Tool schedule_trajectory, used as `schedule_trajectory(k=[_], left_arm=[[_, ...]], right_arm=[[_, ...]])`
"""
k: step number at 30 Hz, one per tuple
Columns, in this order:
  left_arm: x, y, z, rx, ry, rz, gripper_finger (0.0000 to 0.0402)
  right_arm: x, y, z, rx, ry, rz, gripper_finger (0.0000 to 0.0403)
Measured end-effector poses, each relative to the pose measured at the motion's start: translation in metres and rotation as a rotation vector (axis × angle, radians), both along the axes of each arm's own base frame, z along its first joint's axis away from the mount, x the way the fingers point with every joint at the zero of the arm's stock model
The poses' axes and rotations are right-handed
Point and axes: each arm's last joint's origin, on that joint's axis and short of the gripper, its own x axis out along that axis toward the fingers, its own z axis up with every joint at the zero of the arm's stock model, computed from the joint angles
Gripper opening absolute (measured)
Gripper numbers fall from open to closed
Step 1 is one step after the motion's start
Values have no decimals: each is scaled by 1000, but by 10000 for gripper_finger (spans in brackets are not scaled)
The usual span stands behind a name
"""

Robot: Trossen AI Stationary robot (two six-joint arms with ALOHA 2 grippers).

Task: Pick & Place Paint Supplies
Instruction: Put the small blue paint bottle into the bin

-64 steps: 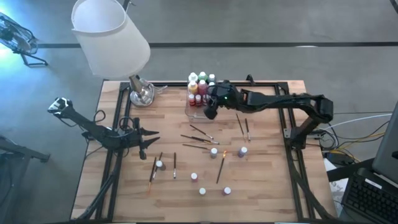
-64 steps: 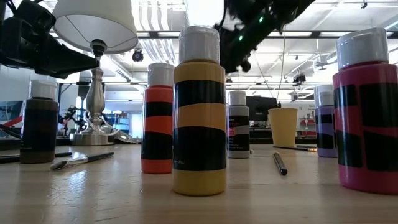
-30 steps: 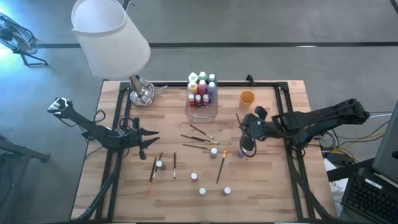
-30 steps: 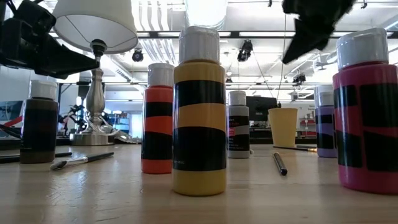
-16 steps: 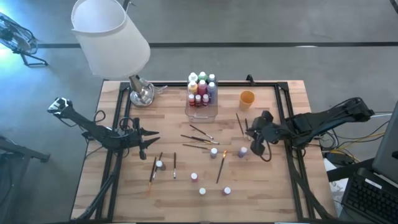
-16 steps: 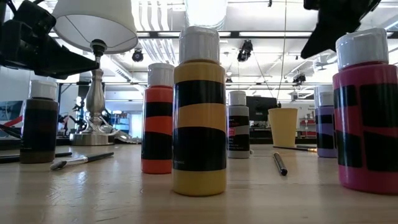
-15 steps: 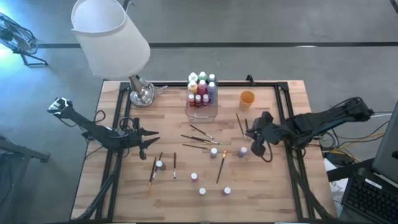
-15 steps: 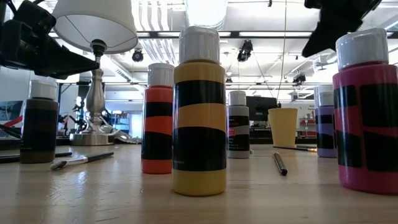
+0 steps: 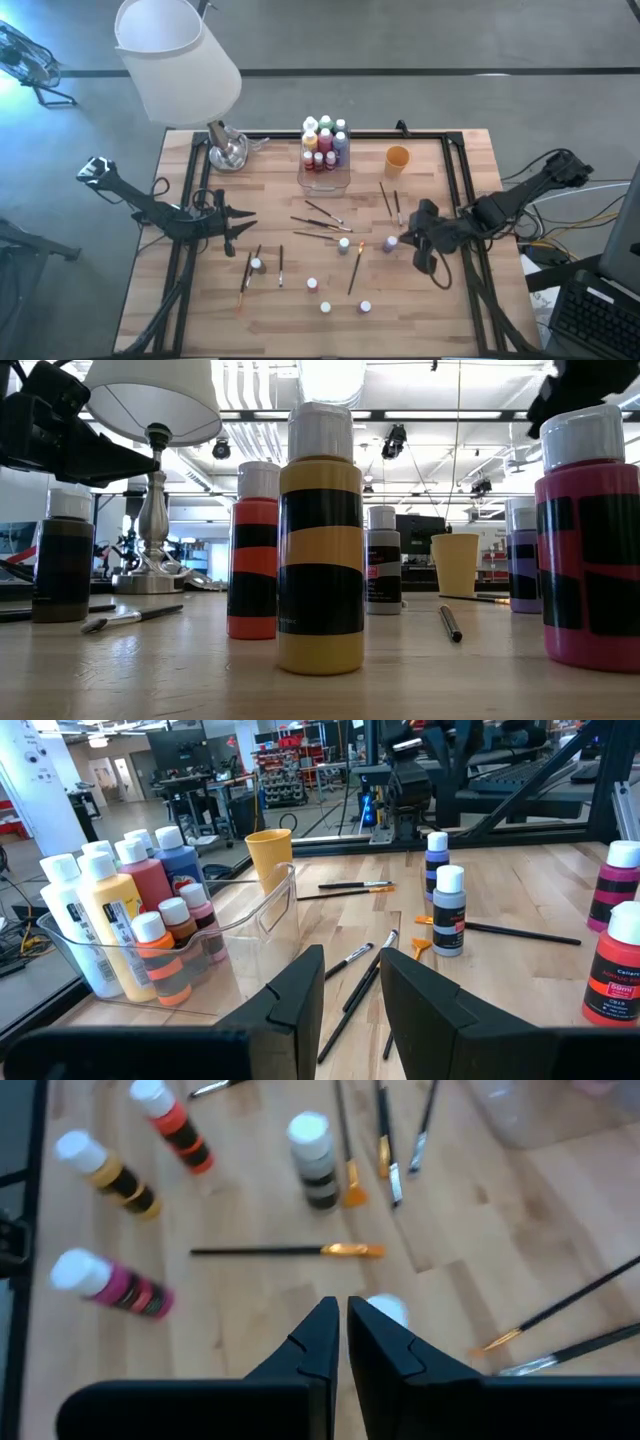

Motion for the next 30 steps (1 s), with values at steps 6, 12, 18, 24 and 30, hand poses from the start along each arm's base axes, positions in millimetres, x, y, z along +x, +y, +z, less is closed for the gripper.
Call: schedule_trajectory(k=[6, 12, 18, 24, 30], left_arm=[[0, 0, 0, -1, -1, 0, 108], [0, 0, 0, -1, -2, 0, 108], [0, 0, 0, -1, -1, 0, 108], [0, 0, 0, 0, 0, 0, 108], [0, 0, 0, 0, 0, 1, 108]], right_arm=[[-11, 12, -3, 44, 42, -10, 9], [-19, 18, -7, 30, 66, -33, 9], [-19, 18, -8, 3, 53, -43, 8], [-18, 18, -12, 14, 66, -68, 16], [-14, 21, -18, -16, 99, -56, 63]])
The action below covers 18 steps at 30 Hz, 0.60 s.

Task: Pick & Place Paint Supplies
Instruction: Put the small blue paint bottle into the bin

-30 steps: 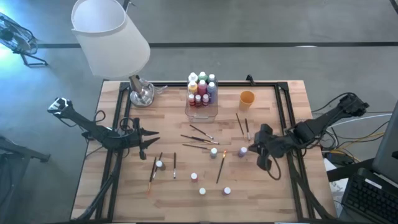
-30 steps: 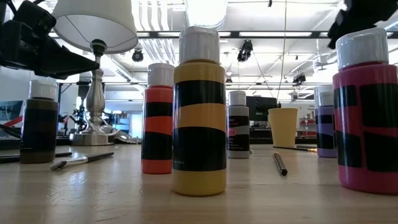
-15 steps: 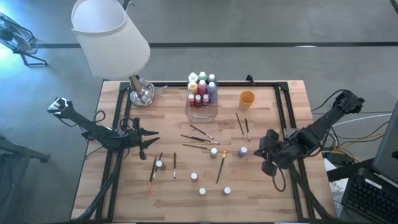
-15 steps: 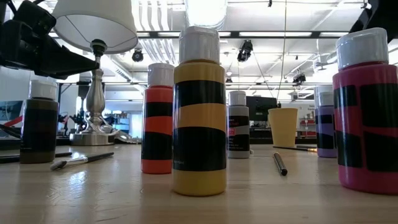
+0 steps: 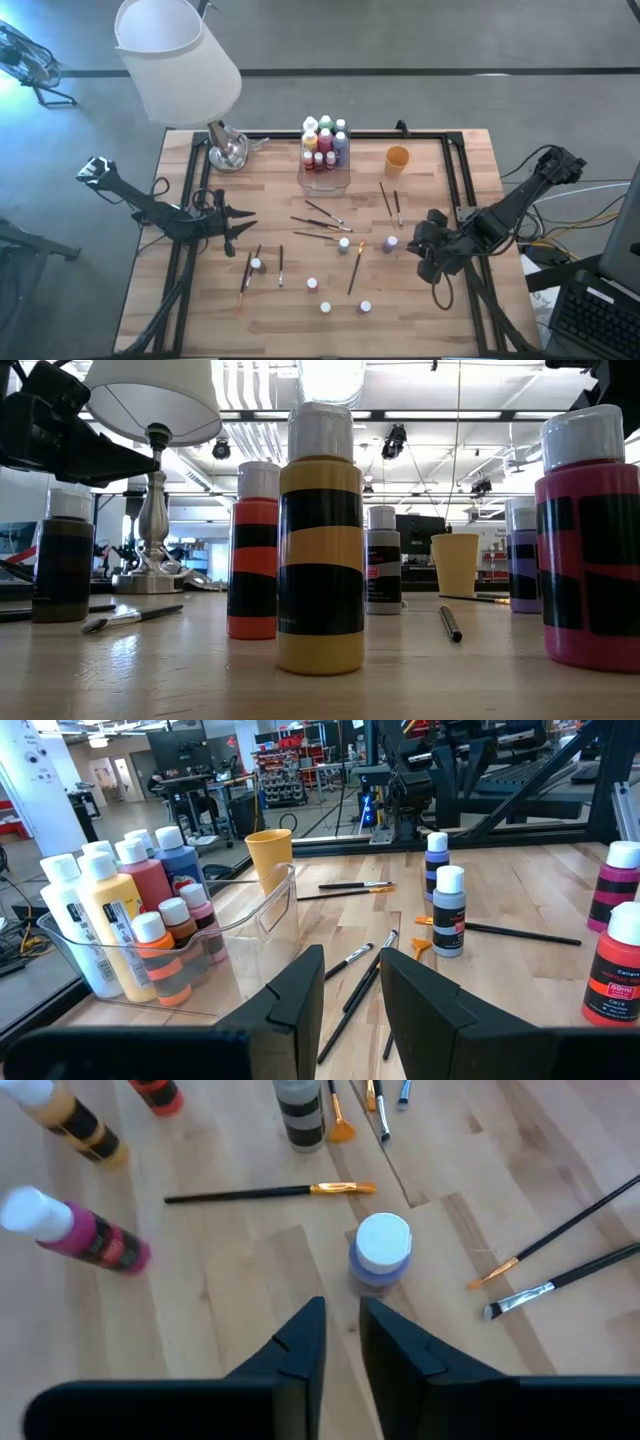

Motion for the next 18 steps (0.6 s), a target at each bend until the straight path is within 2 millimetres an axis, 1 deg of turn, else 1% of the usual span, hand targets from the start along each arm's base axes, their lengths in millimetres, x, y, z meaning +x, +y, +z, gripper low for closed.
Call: schedule_trajectory(k=[4, 12, 18], left_arm=[[0, 0, 0, 0, 0, 0, 108], [0, 0, 0, 0, 0, -1, 108], [0, 0, 0, 0, 0, 0, 108]], right_arm=[[5, 3, -6, -86, 24, 50, 97], [20, 4, -23, -144, 82, -25, 153], [28, 2, -32, -159, 100, -105, 183]])
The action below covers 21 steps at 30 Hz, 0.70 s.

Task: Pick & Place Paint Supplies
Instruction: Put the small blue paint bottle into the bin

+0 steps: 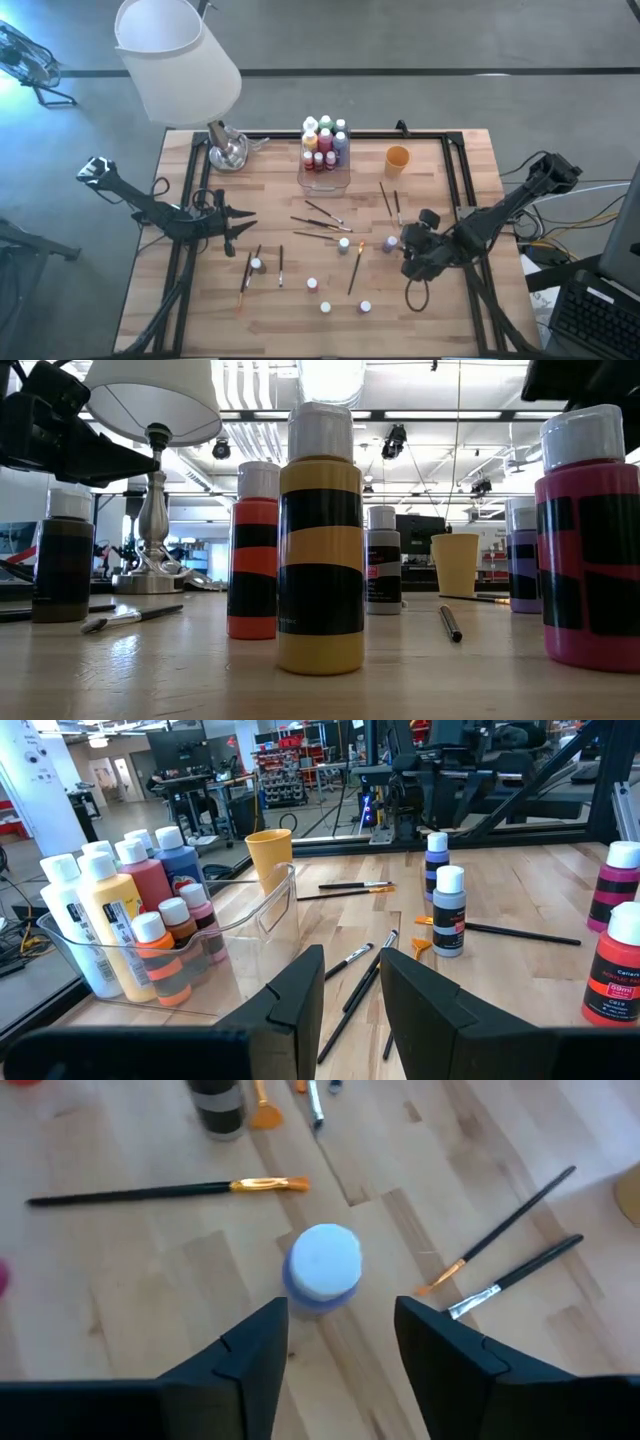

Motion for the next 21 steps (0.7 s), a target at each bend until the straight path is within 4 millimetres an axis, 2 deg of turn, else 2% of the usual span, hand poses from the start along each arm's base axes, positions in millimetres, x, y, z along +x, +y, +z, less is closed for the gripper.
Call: schedule_trajectory(k=[15, 21], left_arm=[[0, 0, 0, 0, 0, 0, 108], [0, 0, 0, 0, 0, 0, 108]], right_arm=[[9, -7, -8, 70, -56, -102, 217], [11, -11, -21, 116, -87, -112, 227]])
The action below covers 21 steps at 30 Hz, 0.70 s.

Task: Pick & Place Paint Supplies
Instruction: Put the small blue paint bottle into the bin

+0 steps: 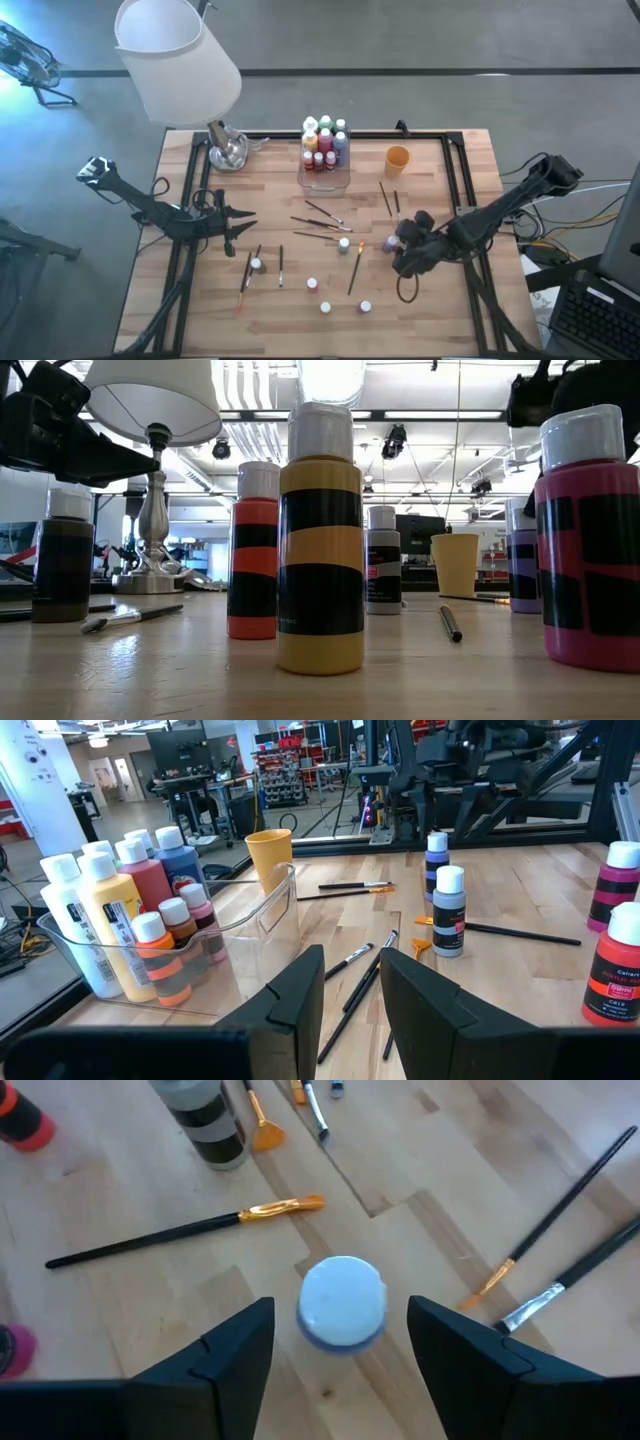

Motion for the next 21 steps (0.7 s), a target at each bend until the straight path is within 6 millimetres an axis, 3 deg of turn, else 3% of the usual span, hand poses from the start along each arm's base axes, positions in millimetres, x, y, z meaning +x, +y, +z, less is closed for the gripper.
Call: schedule_trajectory(k=[21], left_arm=[[0, 0, 0, 0, 0, 0, 108]], right_arm=[[2, -6, -10, -29, -43, -18, 208]])
